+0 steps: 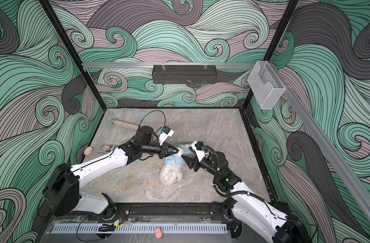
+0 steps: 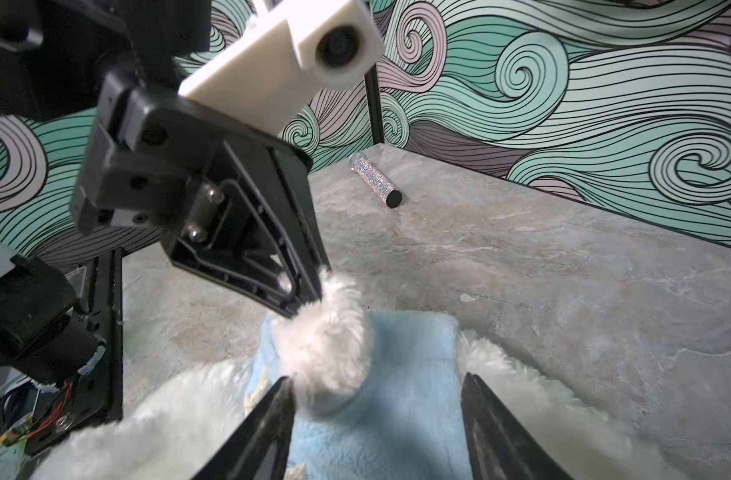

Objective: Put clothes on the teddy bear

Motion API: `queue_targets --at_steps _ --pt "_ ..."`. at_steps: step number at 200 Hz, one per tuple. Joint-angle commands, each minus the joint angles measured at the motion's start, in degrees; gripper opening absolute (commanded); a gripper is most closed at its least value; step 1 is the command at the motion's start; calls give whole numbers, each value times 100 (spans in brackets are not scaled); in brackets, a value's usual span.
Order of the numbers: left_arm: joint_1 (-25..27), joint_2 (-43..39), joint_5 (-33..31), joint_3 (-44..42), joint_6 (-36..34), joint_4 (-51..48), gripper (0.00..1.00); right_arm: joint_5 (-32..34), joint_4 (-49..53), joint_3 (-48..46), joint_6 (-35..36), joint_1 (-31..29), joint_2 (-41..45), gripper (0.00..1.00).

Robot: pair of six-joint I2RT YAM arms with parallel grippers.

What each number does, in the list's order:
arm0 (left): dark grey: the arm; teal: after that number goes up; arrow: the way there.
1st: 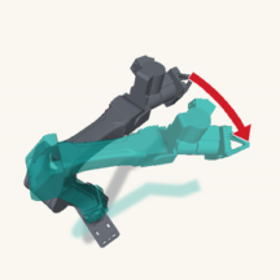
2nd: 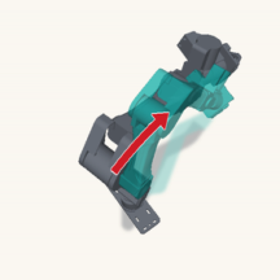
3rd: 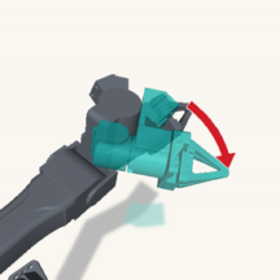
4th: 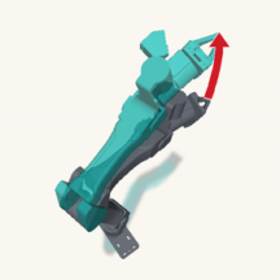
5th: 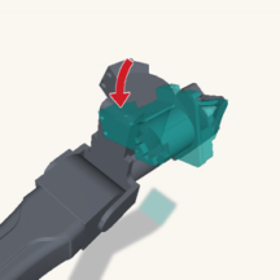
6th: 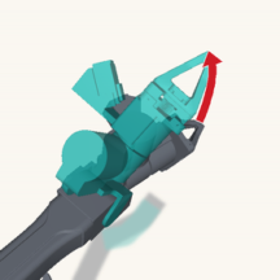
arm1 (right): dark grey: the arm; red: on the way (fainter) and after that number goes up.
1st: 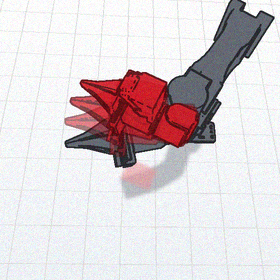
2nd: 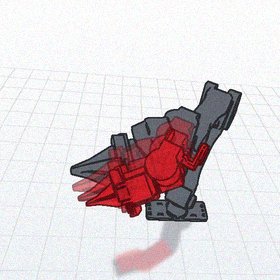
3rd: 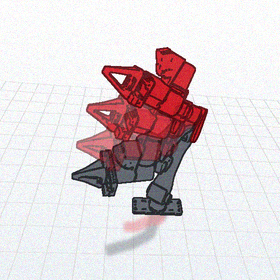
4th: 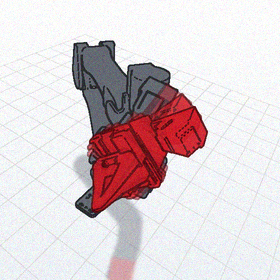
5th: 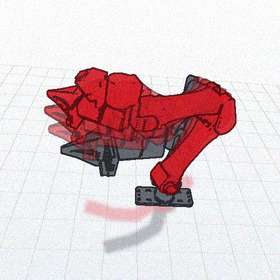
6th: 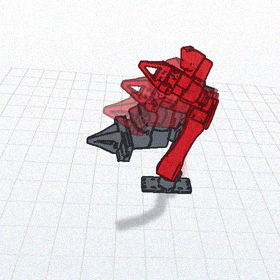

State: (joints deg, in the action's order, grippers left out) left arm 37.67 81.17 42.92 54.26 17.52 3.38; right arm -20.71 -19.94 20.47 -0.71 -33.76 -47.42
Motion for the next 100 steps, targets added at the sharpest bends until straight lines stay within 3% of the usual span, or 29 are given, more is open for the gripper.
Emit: queue_targets --at_steps 1,48,70,100 --pt "-160 -121 655 347 -146 69 0 -654 210 288 499 23 -245 64" --pt "-179 -13 1028 515 -140 29 0 -403 -295 312 720 24 -858 63" --pt "-175 236 1070 542 -21 169 0 -584 -572 314 522 -4 -1139 60" --pt "-173 479 1061 612 49 214 0 -482 -915 123 381 -198 -825 59"
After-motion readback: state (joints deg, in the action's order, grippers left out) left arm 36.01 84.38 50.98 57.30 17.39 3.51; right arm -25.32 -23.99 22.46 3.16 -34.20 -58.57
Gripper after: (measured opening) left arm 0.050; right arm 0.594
